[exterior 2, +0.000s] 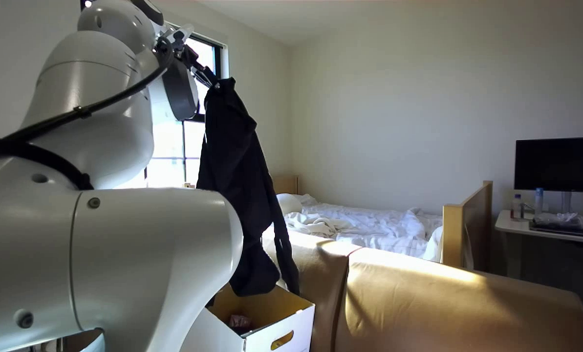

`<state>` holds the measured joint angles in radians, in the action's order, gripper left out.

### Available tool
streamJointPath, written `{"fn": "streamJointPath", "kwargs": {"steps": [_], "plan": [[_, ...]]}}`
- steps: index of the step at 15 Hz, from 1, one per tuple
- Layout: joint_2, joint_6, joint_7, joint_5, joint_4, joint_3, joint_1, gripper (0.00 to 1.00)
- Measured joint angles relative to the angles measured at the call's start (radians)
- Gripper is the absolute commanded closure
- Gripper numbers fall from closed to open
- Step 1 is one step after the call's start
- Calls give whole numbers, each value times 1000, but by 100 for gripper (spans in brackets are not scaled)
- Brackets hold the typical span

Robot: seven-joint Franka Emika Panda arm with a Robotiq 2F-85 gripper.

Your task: Pick up the black hoodie and place it in the white box

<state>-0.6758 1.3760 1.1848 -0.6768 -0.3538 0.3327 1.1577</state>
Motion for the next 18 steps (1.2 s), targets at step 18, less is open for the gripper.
{"fn": "streamJointPath", "kwargs": {"steps": [18], "plan": [[-19,-208,333,-29,-4,-106,-67,93]]}}
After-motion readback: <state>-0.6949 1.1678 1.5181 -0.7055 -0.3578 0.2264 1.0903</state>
